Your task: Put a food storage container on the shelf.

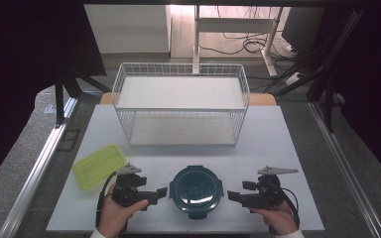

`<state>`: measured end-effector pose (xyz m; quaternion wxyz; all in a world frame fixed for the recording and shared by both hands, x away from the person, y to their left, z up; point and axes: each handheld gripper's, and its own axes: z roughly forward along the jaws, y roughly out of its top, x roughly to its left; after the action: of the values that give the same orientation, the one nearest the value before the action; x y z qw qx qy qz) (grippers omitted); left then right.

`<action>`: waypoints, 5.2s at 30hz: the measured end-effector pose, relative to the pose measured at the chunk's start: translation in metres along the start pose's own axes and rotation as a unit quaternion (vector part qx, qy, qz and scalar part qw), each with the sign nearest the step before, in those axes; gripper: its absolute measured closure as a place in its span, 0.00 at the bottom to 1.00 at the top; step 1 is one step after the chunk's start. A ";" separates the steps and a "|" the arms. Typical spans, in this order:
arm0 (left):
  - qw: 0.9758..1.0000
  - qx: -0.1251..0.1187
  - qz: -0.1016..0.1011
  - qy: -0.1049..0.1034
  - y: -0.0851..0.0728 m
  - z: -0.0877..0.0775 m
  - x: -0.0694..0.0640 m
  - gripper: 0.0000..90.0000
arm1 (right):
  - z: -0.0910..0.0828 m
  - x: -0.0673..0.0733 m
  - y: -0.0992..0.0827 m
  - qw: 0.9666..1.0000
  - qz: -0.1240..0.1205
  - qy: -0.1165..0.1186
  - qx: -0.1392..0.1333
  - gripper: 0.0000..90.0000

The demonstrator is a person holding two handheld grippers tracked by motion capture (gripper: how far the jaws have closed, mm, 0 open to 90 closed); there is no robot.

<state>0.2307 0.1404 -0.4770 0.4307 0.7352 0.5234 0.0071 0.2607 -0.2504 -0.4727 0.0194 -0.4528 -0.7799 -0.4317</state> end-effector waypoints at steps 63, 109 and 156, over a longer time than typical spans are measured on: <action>0.981 0.066 -0.122 -0.136 -0.002 0.061 0.000 0.28 | 0.057 0.005 0.007 0.987 0.123 0.092 0.049 0.36; 0.990 0.023 -0.089 -0.111 0.015 0.041 -0.016 0.39 | 0.035 0.021 0.020 0.995 0.080 0.058 -0.013 0.43; 0.994 -0.038 -0.054 -0.087 0.107 -0.017 -0.004 0.40 | 0.031 0.045 0.127 0.995 0.046 0.077 -0.044 0.43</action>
<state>0.3023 0.1394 -0.3961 0.5024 0.6867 0.5220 -0.0601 0.3367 -0.1699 -0.3902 0.0789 -0.4538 -0.7346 -0.4981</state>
